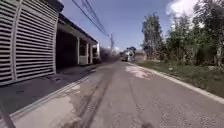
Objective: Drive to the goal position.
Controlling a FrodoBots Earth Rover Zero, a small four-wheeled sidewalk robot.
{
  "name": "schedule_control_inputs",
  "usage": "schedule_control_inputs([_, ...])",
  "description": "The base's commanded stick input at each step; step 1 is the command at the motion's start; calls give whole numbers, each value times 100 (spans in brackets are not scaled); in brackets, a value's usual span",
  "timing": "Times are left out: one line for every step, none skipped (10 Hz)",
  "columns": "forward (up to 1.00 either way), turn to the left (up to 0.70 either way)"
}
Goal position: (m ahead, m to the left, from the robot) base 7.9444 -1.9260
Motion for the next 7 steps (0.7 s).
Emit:
schedule_control_inputs([99, 0])
schedule_control_inputs([99, 0])
schedule_control_inputs([99, 0])
schedule_control_inputs([99, -12])
schedule_control_inputs([99, -35])
schedule_control_inputs([99, -32])
schedule_control_inputs([99, -5])
